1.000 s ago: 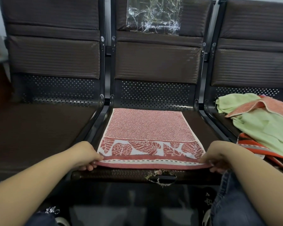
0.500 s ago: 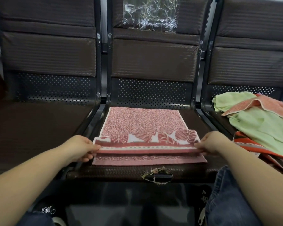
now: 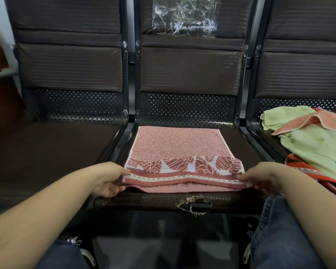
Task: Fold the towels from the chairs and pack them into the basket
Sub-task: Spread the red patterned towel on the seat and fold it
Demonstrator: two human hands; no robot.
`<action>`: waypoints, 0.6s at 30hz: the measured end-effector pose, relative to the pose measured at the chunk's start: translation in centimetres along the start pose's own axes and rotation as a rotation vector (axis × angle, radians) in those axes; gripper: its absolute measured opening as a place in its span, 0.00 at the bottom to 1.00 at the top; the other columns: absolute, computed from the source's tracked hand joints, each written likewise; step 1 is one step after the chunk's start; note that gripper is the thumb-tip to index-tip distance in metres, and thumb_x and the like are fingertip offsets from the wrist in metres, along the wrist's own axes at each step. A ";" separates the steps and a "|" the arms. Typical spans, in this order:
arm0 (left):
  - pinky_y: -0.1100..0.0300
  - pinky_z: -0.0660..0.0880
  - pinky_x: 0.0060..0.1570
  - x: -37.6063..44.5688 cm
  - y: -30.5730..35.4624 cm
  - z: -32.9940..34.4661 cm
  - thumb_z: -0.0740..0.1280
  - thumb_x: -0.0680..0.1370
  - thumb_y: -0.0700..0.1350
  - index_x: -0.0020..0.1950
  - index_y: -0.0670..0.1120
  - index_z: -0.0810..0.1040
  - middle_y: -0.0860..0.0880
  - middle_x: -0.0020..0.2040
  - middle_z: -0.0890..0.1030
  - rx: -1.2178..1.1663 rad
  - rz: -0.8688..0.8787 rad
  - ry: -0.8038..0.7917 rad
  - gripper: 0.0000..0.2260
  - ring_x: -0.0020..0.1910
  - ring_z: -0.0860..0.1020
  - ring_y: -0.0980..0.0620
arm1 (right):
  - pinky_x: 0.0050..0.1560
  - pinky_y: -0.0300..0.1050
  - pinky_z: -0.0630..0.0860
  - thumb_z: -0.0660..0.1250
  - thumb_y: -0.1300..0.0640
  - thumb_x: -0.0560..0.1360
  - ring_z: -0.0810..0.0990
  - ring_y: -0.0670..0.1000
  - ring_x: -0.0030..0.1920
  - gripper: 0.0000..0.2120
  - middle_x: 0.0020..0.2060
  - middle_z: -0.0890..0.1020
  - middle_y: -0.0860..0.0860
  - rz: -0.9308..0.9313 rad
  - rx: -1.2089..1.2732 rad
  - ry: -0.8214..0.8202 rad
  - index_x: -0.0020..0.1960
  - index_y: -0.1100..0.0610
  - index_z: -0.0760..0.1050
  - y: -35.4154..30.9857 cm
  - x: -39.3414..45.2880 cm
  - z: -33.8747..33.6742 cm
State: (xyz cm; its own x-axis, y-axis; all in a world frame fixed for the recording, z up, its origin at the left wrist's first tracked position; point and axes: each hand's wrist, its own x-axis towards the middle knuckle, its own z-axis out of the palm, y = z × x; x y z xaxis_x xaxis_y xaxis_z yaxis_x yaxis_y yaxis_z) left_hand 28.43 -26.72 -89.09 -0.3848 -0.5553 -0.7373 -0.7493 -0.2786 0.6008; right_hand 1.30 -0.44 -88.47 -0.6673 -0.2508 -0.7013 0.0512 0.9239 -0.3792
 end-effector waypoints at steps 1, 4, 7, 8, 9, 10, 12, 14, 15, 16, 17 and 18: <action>0.69 0.63 0.17 -0.2 0.0 -0.1 0.60 0.81 0.47 0.48 0.44 0.75 0.49 0.33 0.71 0.008 -0.010 -0.024 0.09 0.29 0.68 0.55 | 0.27 0.37 0.61 0.70 0.51 0.74 0.67 0.47 0.29 0.15 0.25 0.73 0.50 -0.001 -0.008 -0.003 0.34 0.58 0.73 0.0 -0.1 -0.2; 0.69 0.64 0.17 -0.2 -0.2 -0.3 0.60 0.82 0.47 0.48 0.43 0.75 0.49 0.34 0.73 0.007 0.006 -0.037 0.09 0.28 0.68 0.56 | 0.28 0.38 0.64 0.67 0.52 0.76 0.70 0.47 0.31 0.14 0.26 0.75 0.48 -0.026 -0.026 -0.047 0.35 0.58 0.75 0.4 -0.5 -0.5; 0.67 0.69 0.20 -0.3 -0.7 -0.6 0.60 0.82 0.44 0.49 0.41 0.76 0.47 0.34 0.79 -0.002 0.022 -0.079 0.09 0.29 0.73 0.54 | 0.28 0.38 0.67 0.65 0.58 0.78 0.74 0.48 0.32 0.11 0.25 0.78 0.49 -0.106 0.017 -0.099 0.37 0.58 0.74 0.5 -1.1 -0.8; 0.66 0.71 0.21 -0.4 -0.9 -0.7 0.60 0.82 0.43 0.49 0.40 0.77 0.46 0.34 0.80 -0.006 0.029 -0.089 0.09 0.29 0.75 0.54 | 0.27 0.37 0.67 0.64 0.60 0.78 0.75 0.48 0.32 0.11 0.25 0.79 0.50 -0.123 0.053 -0.096 0.37 0.57 0.73 0.6 -1.2 -0.9; 0.65 0.73 0.22 -0.6 -0.9 -0.8 0.60 0.82 0.42 0.49 0.39 0.77 0.45 0.34 0.80 -0.018 0.040 -0.096 0.08 0.30 0.75 0.53 | 0.27 0.37 0.68 0.63 0.61 0.79 0.76 0.47 0.32 0.10 0.25 0.79 0.50 -0.145 0.086 -0.080 0.38 0.57 0.73 0.6 -1.5 -1.0; 0.64 0.74 0.23 -0.8 -1.0 -0.8 0.60 0.82 0.41 0.48 0.39 0.77 0.45 0.35 0.80 -0.035 0.054 -0.103 0.08 0.31 0.76 0.53 | 0.26 0.36 0.69 0.63 0.61 0.79 0.77 0.47 0.31 0.10 0.25 0.80 0.50 -0.175 0.115 -0.063 0.39 0.57 0.72 0.6 -1.6 -1.2; 0.63 0.76 0.25 -1.3 -0.8 -1.0 0.60 0.81 0.39 0.49 0.38 0.77 0.44 0.37 0.80 -0.090 0.107 -0.108 0.08 0.32 0.77 0.51 | 0.25 0.36 0.71 0.62 0.63 0.79 0.79 0.44 0.27 0.10 0.25 0.80 0.50 -0.252 0.205 -0.041 0.39 0.57 0.71 0.6 -1.8 -1.6; 0.63 0.78 0.27 -2.0 -0.3 -1.5 0.60 0.81 0.37 0.49 0.37 0.77 0.45 0.35 0.80 -0.162 0.194 -0.104 0.07 0.33 0.77 0.51 | 0.24 0.35 0.73 0.61 0.65 0.79 0.79 0.44 0.25 0.09 0.25 0.79 0.50 -0.324 0.365 -0.031 0.40 0.57 0.71 0.7 -2.0 -2.1; 0.63 0.78 0.28 -2.4 0.0 -1.8 0.60 0.80 0.36 0.50 0.38 0.77 0.45 0.33 0.80 -0.196 0.249 -0.095 0.07 0.32 0.77 0.51 | 0.24 0.35 0.74 0.61 0.66 0.78 0.79 0.44 0.24 0.09 0.25 0.79 0.50 -0.356 0.453 -0.038 0.41 0.57 0.72 0.6 -2.5 -2.4; 0.64 0.78 0.28 -2.9 0.4 -2.3 0.60 0.80 0.35 0.53 0.39 0.77 0.46 0.32 0.80 -0.232 0.313 -0.086 0.07 0.31 0.78 0.52 | 0.25 0.36 0.74 0.60 0.66 0.78 0.78 0.45 0.25 0.08 0.26 0.78 0.50 -0.398 0.544 -0.064 0.44 0.57 0.73 0.6 -3.1 -2.7; 0.64 0.78 0.28 -3.5 0.7 -2.7 0.60 0.79 0.34 0.58 0.42 0.76 0.47 0.31 0.80 -0.277 0.377 -0.086 0.10 0.29 0.78 0.52 | 0.26 0.38 0.75 0.59 0.67 0.78 0.76 0.46 0.25 0.09 0.27 0.77 0.51 -0.443 0.650 -0.100 0.48 0.57 0.75 0.7 -3.7 -3.2; 0.64 0.77 0.27 -4.1 0.9 -3.3 0.61 0.78 0.33 0.62 0.46 0.73 0.47 0.31 0.79 -0.336 0.435 -0.101 0.15 0.28 0.78 0.53 | 0.26 0.38 0.74 0.57 0.68 0.77 0.74 0.47 0.25 0.12 0.27 0.76 0.52 -0.495 0.751 -0.143 0.53 0.57 0.76 0.6 -4.3 -3.6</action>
State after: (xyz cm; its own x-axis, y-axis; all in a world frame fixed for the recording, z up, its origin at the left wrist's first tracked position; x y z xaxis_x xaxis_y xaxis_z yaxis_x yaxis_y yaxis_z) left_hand 31.11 -27.34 -84.50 -0.6824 -0.6016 -0.4151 -0.3033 -0.2837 0.9097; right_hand 1.59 2.27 -83.52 -0.6457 -0.6486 -0.4030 0.2877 0.2822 -0.9152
